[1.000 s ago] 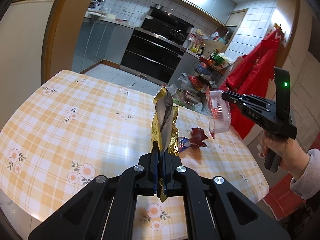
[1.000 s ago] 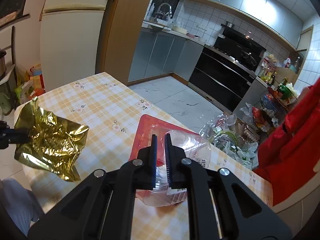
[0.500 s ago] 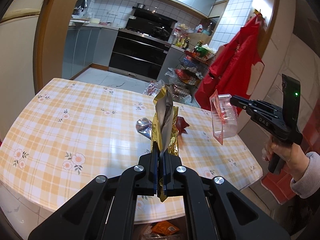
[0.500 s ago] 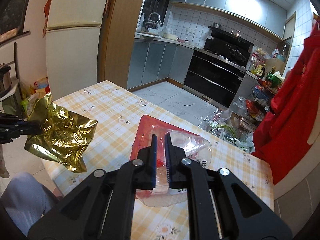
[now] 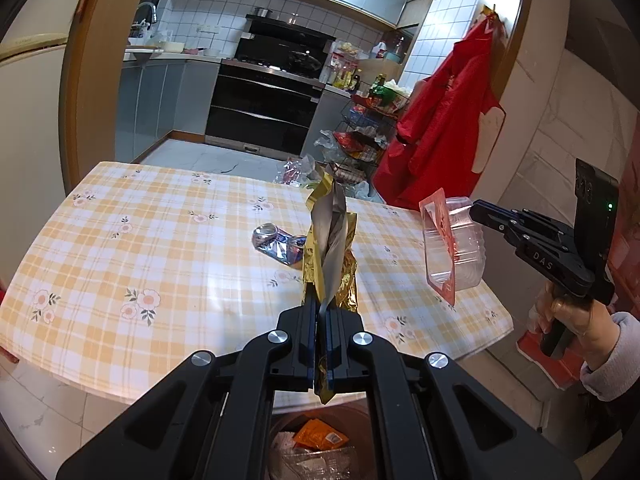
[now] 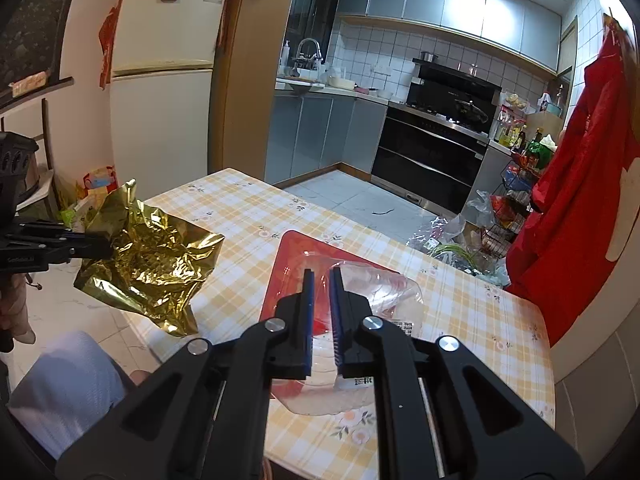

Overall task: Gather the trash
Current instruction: 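Carry the clear tray over the bin and open the right gripper while the left holds the foil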

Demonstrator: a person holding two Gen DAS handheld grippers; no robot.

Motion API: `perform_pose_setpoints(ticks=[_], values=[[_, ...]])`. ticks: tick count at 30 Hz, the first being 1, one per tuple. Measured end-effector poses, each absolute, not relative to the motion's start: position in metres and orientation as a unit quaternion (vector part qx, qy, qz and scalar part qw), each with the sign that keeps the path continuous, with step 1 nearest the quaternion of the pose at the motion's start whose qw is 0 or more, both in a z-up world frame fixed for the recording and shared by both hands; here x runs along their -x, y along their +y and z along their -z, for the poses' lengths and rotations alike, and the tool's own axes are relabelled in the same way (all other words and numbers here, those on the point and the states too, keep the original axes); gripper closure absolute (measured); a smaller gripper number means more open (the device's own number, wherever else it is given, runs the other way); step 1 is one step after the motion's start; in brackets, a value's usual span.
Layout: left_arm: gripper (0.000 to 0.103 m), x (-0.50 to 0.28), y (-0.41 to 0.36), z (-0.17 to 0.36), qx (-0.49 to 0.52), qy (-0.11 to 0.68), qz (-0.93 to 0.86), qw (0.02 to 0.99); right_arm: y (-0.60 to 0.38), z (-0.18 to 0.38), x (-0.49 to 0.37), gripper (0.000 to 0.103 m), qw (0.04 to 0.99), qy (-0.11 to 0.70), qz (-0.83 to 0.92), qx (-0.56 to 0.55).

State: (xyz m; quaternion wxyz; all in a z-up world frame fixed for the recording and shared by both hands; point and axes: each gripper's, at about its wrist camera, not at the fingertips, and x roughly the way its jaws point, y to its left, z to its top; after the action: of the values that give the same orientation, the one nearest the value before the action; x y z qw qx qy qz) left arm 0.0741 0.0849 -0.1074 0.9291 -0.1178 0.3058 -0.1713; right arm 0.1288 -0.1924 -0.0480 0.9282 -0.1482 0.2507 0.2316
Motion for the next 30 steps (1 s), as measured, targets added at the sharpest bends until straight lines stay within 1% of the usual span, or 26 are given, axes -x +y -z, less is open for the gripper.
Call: perform_pose_setpoints(ticks=[9,14,30], values=[[0.099,-0.036,0.078,0.106,0.109,0.310,0.182,0.927,-0.207,0.058,-0.072,0.092,0.924,0.263,-0.248,0.122],[0.099,-0.016,0.076,0.113,0.117,0.317,0.184,0.923,-0.208,0.076,-0.041,0.092,0.915,0.284,-0.267,0.109],[0.099,-0.003,0.062,0.127,0.122,0.337,0.193,0.914,-0.189,0.145,-0.012,0.091,0.879,0.367,-0.296,0.078]])
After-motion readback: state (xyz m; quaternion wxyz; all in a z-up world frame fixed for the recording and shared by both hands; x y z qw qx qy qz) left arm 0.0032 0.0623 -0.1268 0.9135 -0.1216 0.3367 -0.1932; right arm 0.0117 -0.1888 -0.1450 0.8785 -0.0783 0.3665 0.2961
